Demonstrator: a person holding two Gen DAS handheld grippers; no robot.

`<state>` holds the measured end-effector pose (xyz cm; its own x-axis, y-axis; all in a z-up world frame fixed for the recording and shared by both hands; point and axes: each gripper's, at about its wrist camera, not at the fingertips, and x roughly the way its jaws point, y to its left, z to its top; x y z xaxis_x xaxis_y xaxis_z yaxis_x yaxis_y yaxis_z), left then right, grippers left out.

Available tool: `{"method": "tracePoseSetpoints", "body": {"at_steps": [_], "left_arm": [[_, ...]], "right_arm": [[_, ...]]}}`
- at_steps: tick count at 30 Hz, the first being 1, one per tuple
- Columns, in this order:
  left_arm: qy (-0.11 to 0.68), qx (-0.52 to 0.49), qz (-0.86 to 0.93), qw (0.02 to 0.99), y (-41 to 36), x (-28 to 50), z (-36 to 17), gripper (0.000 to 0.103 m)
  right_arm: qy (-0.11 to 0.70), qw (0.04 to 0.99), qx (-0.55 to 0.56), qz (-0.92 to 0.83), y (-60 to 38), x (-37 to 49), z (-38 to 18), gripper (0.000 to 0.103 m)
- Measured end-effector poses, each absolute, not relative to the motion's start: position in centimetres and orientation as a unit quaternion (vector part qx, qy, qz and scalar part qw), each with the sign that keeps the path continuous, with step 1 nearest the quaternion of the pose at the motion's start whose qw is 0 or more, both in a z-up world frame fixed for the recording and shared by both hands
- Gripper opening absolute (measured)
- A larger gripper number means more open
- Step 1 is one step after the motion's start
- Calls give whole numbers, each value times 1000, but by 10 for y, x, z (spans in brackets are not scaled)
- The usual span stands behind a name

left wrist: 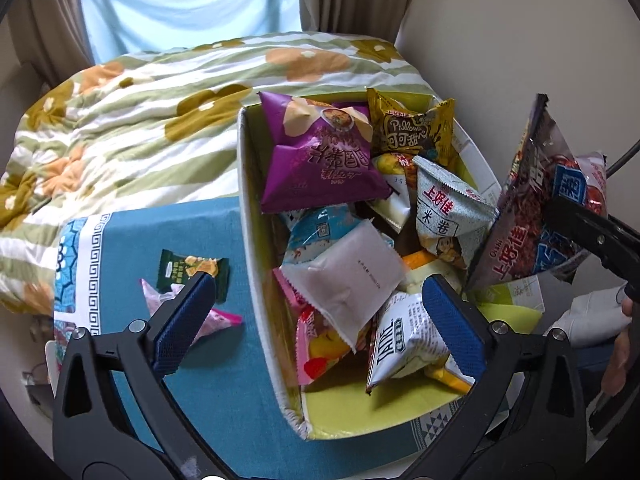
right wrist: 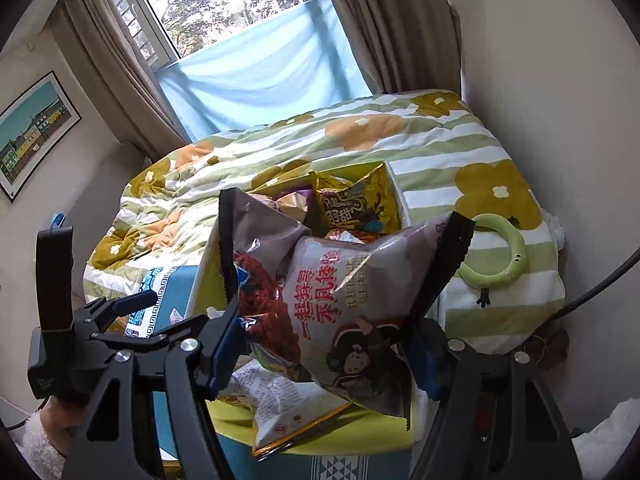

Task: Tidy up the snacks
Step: 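Carry both items into the yellow box and open both tools to release them, then withdraw both tools from the box over the tablecloth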

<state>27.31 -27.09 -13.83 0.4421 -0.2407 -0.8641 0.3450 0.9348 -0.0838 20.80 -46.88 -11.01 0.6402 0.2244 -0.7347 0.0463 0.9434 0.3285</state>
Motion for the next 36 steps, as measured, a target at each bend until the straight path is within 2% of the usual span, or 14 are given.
{"method": "tracePoseSetpoints", "body": {"at_steps": [12,13,15,16,17,27,36], "left_arm": [[504,49,-159,848,-236,263,-134,102],[505,50,-157,848,-234,262,-135,102],[505,53,-153,848,-230,260,-138,102],[505,53,-152,848,-228,258,-139,102],[505,52,-152,848,-226,256,-141,102],[491,44,-147,857,-215,229,-134,102],[466,32,-134,874,-204,207,-108,102]], "right_arm": [[444,879,157,69,-427,261,-124,70],[445,879,158,68,-425,264,-126,72],[442,879,167,70,-423,263,-130,84],[439,880,169,68,-423,262,-130,98],[434,883,167,65,-423,258,-130,103],[429,896,107,39,-413,223,-124,103],[401,910,95,38,-409,199,-100,103]]}}
